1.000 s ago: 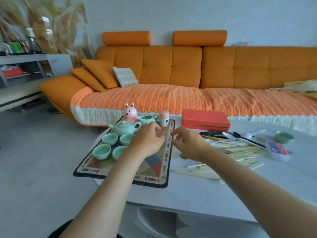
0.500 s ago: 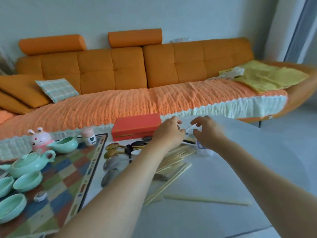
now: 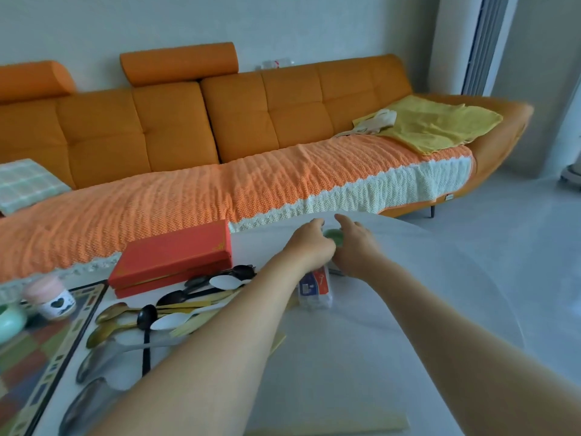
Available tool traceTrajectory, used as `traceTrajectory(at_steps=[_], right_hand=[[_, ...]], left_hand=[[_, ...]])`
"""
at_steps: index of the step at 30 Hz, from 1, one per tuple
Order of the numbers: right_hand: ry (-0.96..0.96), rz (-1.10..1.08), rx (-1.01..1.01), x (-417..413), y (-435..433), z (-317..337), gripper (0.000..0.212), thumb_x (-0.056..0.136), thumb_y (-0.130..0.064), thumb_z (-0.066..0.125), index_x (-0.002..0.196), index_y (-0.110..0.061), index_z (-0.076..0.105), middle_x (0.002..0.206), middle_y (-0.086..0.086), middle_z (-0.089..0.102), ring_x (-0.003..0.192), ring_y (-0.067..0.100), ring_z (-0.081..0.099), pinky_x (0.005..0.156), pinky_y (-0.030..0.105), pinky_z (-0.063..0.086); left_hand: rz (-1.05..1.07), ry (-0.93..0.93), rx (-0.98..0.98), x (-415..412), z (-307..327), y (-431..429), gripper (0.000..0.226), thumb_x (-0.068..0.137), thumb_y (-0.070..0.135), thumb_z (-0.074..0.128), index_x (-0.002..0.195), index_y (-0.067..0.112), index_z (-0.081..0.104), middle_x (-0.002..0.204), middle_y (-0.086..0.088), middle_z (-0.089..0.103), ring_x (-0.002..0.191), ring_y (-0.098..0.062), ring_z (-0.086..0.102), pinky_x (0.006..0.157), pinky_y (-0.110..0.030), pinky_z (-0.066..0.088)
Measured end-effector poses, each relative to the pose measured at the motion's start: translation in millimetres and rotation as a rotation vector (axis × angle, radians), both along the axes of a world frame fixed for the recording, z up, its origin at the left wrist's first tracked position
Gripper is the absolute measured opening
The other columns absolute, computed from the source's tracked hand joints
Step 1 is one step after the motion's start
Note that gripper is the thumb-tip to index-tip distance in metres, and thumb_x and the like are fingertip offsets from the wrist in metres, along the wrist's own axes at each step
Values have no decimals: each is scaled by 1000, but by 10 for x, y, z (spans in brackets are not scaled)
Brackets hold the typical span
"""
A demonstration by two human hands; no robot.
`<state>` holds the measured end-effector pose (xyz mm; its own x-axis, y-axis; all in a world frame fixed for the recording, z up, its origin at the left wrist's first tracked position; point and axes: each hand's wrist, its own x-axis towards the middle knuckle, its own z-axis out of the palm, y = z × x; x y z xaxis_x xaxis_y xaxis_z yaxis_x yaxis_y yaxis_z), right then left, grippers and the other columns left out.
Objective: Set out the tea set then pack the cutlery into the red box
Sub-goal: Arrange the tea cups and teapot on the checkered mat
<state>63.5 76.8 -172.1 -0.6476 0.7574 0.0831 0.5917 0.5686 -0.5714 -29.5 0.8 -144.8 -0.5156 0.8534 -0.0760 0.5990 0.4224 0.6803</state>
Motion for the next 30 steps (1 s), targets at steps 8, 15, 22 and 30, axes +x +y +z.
traceTrajectory(at_steps=[8,15,22,30], right_hand=[[213,81,-28,-51,-203,91,80,85,-36,74,151,-23,31,138,6,49,122,27,50,99,46,48],[290,273,-168,-264,-776,258,76,85,-35,75,149,-24,37,137,-3,54,107,13,60,93,25,45],[270,450,-214,-492,-1525,443,69,87,-29,74,147,-23,42,121,-18,58,88,-5,62,71,9,45],[176,619,-94,-933,-2502,426,46,79,-38,75,122,-32,62,117,-7,62,104,9,61,92,34,52]], left_hand=[[56,-82,171,-197,-11,-371,64,93,8,53,150,29,34,147,1,44,123,-18,50,85,-29,49],[85,23,213,-481,118,-1156,68,92,24,68,151,24,34,141,7,48,119,-13,52,99,-35,47],[119,75,175,-672,250,-2141,31,90,37,69,119,33,59,118,15,63,113,-13,58,96,-38,49],[205,108,178,-905,271,-3304,45,86,28,74,126,37,56,120,19,62,106,-2,60,93,-32,51]])
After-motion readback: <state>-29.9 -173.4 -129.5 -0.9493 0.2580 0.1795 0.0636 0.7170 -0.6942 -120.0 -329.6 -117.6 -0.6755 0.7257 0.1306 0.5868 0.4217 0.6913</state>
